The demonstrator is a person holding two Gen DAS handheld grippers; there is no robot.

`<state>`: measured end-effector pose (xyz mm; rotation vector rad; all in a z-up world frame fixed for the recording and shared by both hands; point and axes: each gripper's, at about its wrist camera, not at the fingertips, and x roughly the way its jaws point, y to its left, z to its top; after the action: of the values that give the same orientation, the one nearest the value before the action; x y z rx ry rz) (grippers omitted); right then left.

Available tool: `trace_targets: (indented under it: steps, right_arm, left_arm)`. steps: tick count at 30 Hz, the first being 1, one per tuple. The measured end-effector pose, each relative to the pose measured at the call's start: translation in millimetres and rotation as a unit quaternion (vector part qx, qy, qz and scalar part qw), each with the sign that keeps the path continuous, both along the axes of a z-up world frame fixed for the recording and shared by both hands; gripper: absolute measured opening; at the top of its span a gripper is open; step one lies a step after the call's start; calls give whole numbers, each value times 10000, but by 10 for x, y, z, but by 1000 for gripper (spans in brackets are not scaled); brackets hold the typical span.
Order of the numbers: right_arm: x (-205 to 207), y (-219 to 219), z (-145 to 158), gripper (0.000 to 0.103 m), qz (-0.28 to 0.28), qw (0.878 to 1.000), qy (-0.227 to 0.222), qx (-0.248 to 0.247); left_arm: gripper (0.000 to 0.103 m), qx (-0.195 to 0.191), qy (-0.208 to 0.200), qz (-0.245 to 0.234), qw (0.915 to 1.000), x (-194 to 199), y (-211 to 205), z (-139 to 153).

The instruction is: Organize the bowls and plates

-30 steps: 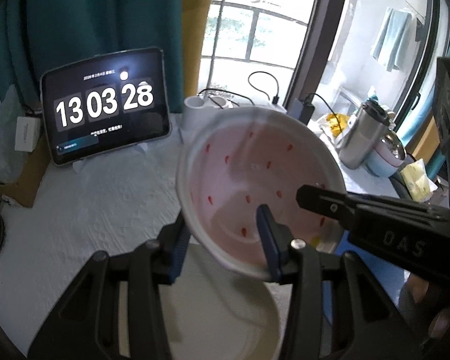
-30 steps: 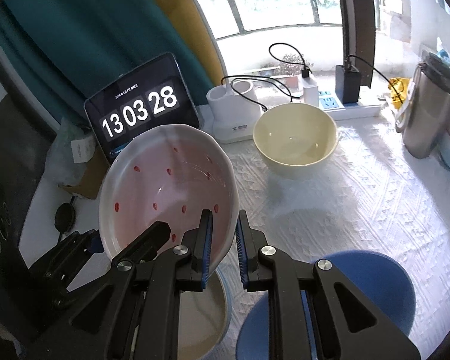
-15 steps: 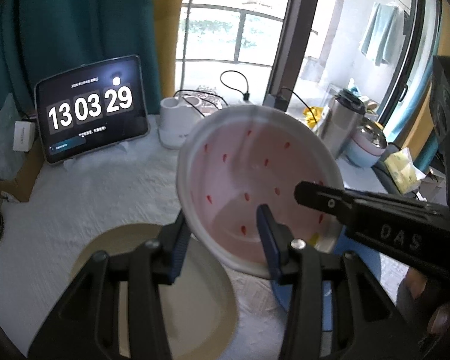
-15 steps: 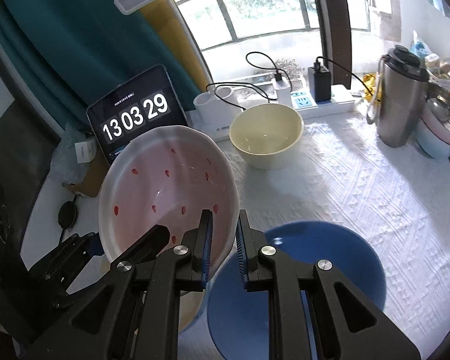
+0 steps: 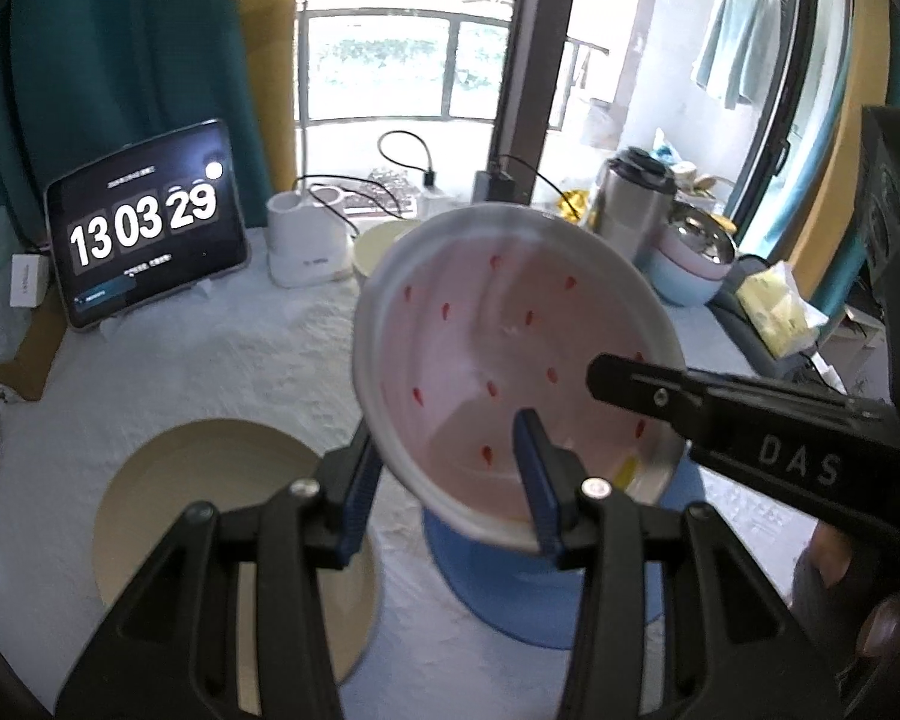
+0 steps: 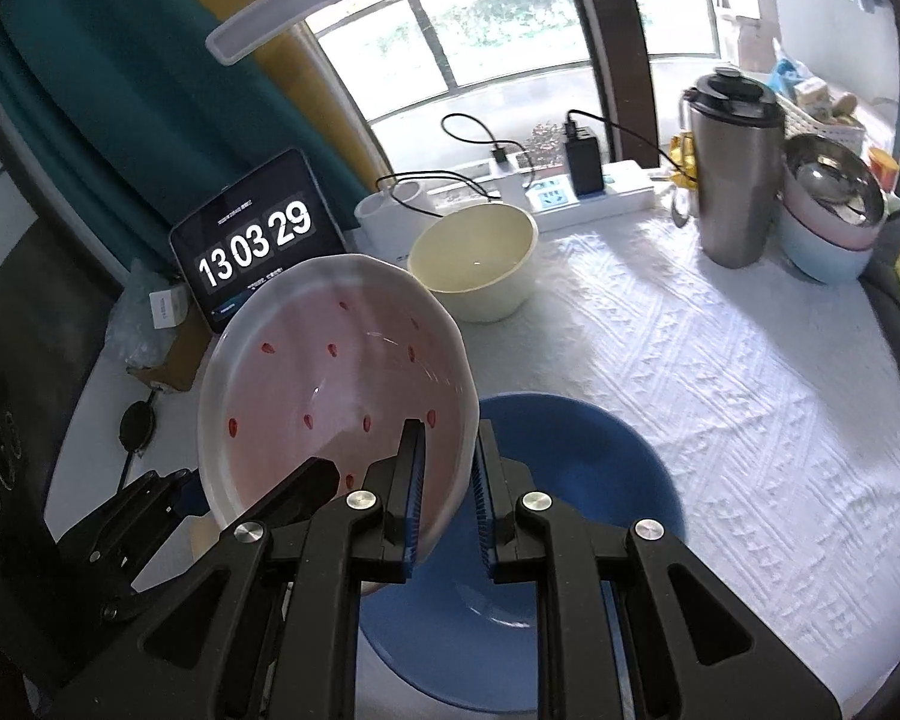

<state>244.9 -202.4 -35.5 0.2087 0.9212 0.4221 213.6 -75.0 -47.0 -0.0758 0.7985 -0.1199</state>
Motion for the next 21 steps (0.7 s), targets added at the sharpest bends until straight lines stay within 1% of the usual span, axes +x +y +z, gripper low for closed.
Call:
trace_targets:
  steps: [11, 21]
  right_arm:
    - [-212, -399, -70, 17, -230, 9997, 46, 6]
    - [-327, -625, -264, 17, -374, 9990, 231, -35]
  left_arm:
    - [45, 82, 166, -323, 9993, -96, -394, -112]
    - [45, 135, 400, -507, 9978, -126, -599, -289]
